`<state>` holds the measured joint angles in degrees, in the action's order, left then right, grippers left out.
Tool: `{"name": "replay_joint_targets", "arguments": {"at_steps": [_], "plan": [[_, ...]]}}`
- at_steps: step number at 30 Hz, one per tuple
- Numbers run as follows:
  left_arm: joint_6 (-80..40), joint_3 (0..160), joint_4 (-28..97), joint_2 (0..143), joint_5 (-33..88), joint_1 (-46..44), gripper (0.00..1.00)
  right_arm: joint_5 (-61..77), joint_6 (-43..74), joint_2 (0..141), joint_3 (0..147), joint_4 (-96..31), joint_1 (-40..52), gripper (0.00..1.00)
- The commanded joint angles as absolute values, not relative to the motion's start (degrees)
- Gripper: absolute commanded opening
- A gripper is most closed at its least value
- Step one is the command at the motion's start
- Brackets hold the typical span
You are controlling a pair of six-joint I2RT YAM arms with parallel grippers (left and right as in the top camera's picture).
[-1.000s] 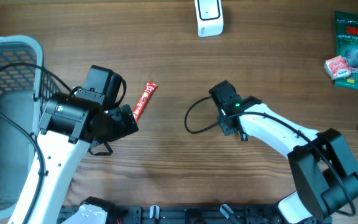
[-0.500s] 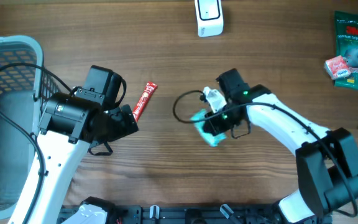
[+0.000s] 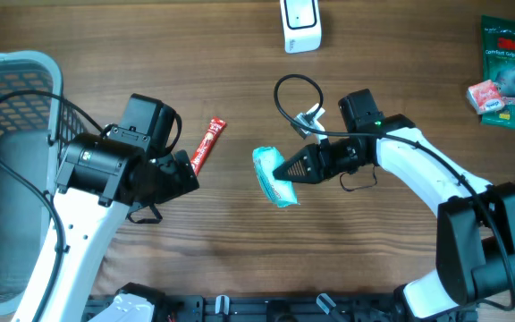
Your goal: Scan the item barcode
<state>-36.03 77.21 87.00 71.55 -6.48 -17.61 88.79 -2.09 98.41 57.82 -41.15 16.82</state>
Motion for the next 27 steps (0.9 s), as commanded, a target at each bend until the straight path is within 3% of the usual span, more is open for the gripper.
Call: {"name": "replay_joint_targets", "arguments": {"at_steps": [1, 3, 6, 8, 11, 13, 19, 22, 26, 27], "plan": [[-35.14, 77.32, 87.02, 71.13, -6.22, -17.41, 1.0, 93.03, -6.55, 98.61, 59.16, -40.25, 16.97, 0.05], [-35.14, 77.3, 87.02, 71.13, -6.22, -17.41, 1.0, 93.03, -10.81, 98.61, 59.16, -39.94, 16.97, 0.05], [-35.14, 77.32, 87.02, 71.13, -6.22, -17.41, 1.0, 92.71, -7.22, 98.61, 59.16, -39.42, 16.95, 0.05], [-35.14, 77.3, 87.02, 71.13, -6.22, -17.41, 1.0, 81.84, 3.84, 98.63, 59.16, -38.48, 16.84, 0.05], [-35.14, 77.3, 87.02, 71.13, -6.22, -17.41, 1.0, 48.27, 27.92, 98.61, 59.16, -35.51, 16.84, 0.05], [-35.14, 77.3, 87.02, 71.13, -6.22, -17.41, 1.0, 34.81, 33.95, 98.61, 59.16, -32.12, 16.84, 0.05], [-35.14, 77.32, 87.02, 71.13, -6.22, -17.41, 1.0, 14.37, 60.88, 98.61, 59.27, -31.68, 16.86, 0.05], [-35.14, 77.3, 87.05, 71.13, -6.22, -17.41, 1.0, 11.68, 64.45, 98.61, 59.33, -29.19, 16.84, 0.35], [-35.14, 77.32, 87.02, 71.13, -6.22, -17.41, 1.0, 12.03, 60.82, 98.48, 62.19, -30.06, 16.84, 0.55], [-35.14, 77.3, 87.02, 71.13, -6.22, -17.41, 1.0, 12.01, 58.98, 98.35, 63.31, -31.35, 16.84, 0.56]]}}
